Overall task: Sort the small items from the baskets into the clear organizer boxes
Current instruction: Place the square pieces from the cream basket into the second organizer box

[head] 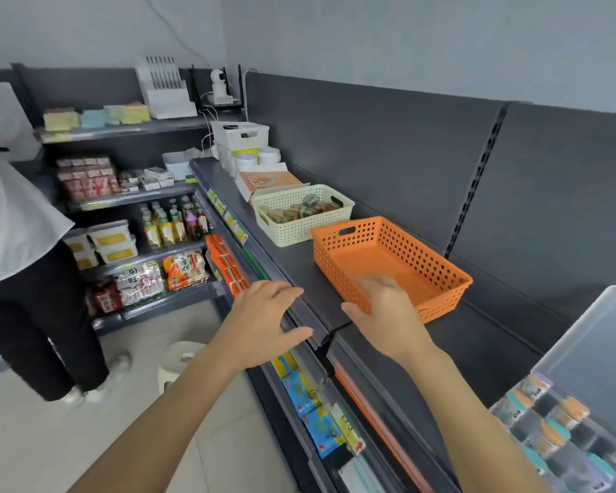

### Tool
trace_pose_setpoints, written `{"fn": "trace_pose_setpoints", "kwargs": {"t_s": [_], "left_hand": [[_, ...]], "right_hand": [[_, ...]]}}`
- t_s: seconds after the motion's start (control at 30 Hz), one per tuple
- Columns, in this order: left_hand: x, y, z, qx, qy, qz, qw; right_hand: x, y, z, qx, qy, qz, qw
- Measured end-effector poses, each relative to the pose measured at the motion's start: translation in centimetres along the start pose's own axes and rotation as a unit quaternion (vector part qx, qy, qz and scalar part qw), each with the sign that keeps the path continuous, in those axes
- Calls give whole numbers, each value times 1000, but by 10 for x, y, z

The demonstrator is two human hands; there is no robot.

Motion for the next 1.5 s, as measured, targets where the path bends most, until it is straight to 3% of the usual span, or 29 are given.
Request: {"fn": "trace_pose_setpoints", "kwargs": {"t_s": [0.2,0.67,1.27,1.5], "left_hand": [[3,52,74,-4,-15,-4,1000],[43,187,233,-101,-36,26,994],[24,374,239,-188,-81,56,977],[4,432,221,-242,-55,106,963]], "right_hand": [[-25,74,18,-21,17,6,1000],[-68,233,62,-102,3,-50,993],[-63,358,6,-151,3,-93,984],[-68,381,-8,-199,14,-121,973]]}}
Point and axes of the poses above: each hand's wrist, its own y-axis towards the middle knuckle, its own x-axis out of the back of the hand, z = x × y, the point moved 1 cm from there along y, towards the middle knuckle, and after that the axes turned 7 degrees about z, right-handed, at the moved point
